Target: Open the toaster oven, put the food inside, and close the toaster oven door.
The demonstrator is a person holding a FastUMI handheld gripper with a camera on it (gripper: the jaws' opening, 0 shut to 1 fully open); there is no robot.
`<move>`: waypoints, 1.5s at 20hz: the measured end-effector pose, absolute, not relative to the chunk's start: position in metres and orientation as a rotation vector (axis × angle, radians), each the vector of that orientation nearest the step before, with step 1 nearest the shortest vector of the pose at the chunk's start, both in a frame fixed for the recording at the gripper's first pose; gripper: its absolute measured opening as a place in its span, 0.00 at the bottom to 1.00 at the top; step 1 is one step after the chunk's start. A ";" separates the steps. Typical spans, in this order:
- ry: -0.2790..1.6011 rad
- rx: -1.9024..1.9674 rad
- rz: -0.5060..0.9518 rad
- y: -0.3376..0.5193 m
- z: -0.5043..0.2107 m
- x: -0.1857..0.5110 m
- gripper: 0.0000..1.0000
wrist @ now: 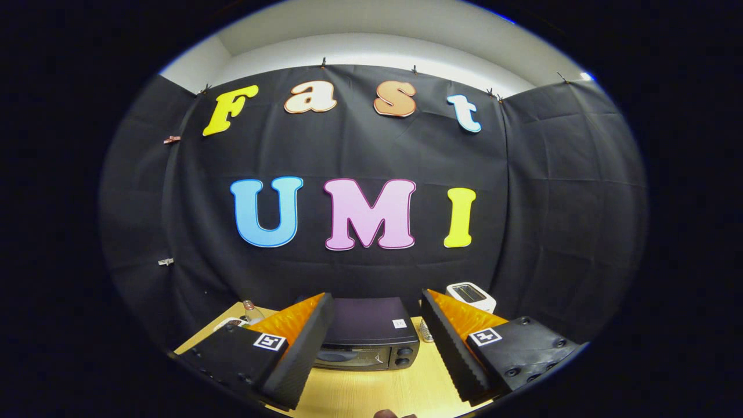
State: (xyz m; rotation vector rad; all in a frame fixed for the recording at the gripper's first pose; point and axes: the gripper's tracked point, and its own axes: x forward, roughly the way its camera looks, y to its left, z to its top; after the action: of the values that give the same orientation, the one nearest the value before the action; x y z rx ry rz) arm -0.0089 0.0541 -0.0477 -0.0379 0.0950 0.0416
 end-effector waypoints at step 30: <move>0.052 -0.052 0.120 0.087 -0.051 0.011 0.99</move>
State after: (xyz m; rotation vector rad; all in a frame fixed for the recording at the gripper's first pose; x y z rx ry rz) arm 0.0109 0.0871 -0.0507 -0.0519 0.0515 0.1200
